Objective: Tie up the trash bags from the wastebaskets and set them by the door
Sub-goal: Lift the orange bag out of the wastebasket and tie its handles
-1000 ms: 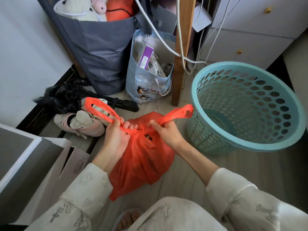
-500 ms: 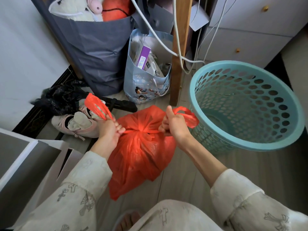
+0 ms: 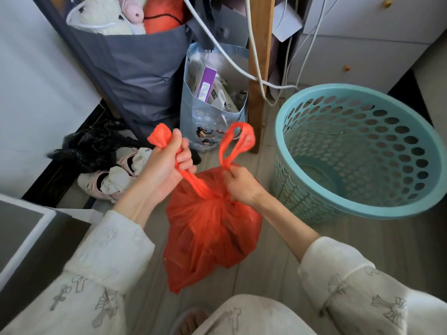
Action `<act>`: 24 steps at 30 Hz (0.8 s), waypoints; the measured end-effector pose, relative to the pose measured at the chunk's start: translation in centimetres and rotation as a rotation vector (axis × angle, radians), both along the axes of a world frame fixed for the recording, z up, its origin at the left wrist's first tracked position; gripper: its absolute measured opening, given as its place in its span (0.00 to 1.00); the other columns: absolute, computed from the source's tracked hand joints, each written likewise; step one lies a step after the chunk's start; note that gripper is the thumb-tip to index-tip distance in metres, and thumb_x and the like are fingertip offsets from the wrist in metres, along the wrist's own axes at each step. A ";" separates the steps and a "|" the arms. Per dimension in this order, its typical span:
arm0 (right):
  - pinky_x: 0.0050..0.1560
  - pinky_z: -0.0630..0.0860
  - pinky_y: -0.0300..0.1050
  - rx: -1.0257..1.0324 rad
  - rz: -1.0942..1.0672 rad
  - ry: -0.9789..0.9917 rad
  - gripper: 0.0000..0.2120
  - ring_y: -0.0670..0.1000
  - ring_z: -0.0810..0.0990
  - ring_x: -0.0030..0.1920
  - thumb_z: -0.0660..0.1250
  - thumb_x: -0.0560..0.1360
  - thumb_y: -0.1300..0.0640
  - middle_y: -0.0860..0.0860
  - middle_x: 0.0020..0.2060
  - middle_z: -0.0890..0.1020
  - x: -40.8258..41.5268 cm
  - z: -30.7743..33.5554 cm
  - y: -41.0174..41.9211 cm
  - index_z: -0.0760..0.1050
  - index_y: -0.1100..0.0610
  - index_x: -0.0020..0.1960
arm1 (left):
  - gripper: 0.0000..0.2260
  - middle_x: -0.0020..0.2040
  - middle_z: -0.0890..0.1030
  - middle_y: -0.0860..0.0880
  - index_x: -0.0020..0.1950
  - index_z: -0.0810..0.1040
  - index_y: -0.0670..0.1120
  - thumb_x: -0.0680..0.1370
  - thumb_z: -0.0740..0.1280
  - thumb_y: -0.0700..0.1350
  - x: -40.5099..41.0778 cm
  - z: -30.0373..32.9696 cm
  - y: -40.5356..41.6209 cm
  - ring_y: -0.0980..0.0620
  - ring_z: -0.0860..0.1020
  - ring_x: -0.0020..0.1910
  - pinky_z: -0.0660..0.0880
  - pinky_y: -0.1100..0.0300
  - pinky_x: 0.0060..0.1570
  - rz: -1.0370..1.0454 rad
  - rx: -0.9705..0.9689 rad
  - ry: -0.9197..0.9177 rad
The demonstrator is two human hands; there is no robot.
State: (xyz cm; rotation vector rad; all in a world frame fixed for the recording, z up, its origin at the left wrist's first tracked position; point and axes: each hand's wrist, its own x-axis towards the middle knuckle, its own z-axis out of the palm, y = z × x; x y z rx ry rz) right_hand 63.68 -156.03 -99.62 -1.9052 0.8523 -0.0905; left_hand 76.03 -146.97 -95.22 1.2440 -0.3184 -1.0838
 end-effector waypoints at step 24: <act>0.25 0.66 0.37 0.348 0.229 0.043 0.09 0.47 0.68 0.27 0.59 0.74 0.58 0.50 0.29 0.72 0.0 1.2 -0.1 0.74 0.53 0.37 | 0.21 0.53 0.74 0.51 0.64 0.67 0.48 0.74 0.66 0.50 -0.2 -3.7 1.1 0.52 0.75 0.51 0.70 0.63 0.52 -0.334 0.320 -1.078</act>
